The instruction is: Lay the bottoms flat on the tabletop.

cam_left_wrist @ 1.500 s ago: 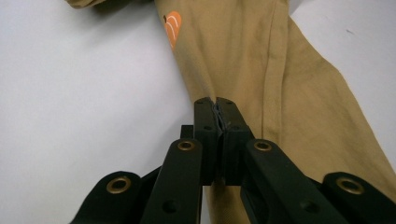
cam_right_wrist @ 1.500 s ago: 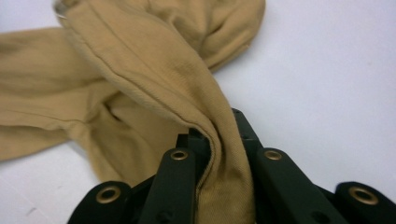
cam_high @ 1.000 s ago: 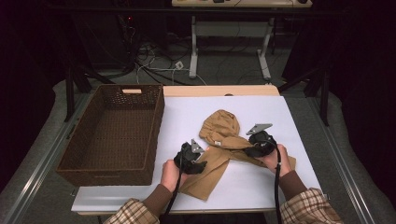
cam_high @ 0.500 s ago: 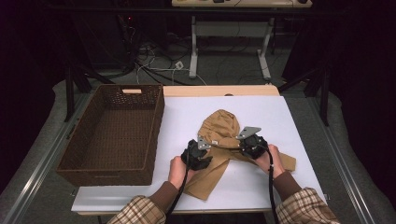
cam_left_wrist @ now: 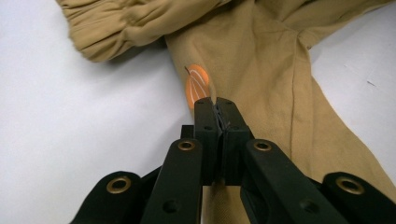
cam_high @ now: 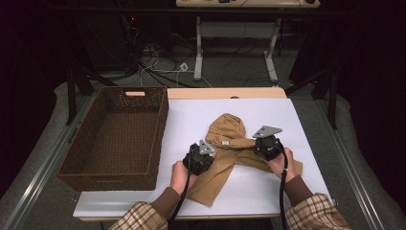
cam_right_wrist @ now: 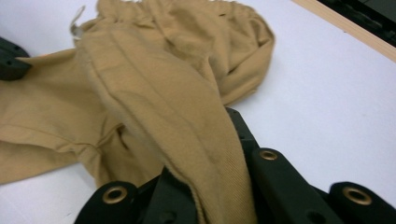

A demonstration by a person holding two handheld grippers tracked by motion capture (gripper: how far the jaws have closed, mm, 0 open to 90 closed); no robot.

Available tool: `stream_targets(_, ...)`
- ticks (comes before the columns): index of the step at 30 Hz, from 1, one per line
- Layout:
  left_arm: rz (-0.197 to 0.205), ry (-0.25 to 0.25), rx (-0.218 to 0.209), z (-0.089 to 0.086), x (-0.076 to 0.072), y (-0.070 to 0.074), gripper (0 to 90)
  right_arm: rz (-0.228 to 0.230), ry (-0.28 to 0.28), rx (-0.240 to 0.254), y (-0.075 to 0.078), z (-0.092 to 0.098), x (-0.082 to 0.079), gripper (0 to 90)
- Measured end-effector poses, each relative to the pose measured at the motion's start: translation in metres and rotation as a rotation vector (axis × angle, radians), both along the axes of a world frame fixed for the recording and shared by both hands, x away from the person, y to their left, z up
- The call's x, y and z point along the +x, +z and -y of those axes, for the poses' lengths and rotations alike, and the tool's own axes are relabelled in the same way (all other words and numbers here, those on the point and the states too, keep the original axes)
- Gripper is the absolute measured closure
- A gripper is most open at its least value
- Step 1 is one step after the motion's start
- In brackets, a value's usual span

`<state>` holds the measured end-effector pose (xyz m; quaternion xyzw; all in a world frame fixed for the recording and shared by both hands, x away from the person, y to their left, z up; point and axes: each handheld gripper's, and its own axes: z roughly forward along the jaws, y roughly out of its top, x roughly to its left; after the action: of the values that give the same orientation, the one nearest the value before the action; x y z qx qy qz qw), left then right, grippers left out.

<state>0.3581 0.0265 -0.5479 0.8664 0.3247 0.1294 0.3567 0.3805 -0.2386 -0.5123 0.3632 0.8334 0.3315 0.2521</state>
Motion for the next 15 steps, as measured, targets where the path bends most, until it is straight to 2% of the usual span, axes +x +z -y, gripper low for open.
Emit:
stream_targets(5, 0.006, 0.002, 0.001, -0.005, -0.003, 0.004, 88.2, 0.004, -0.043, 0.039, 0.002, 0.012, 0.002, 86.1)
stream_targets(10, 0.003, 0.005, 0.01, -0.01, -0.006, 0.007, 88.3, 0.007, -0.069, 0.054, 0.003, 0.018, 0.004, 86.7)
stream_targets(14, -0.009, 0.004, 0.024, -0.016, -0.008, 0.008, 88.4, -0.009, -0.115, 0.063, 0.002, 0.027, 0.006, 87.7)
stream_targets(15, -0.016, 0.003, 0.023, -0.017, -0.008, 0.007, 88.3, -0.028, -0.12, 0.072, 0.001, 0.031, 0.008, 87.4)
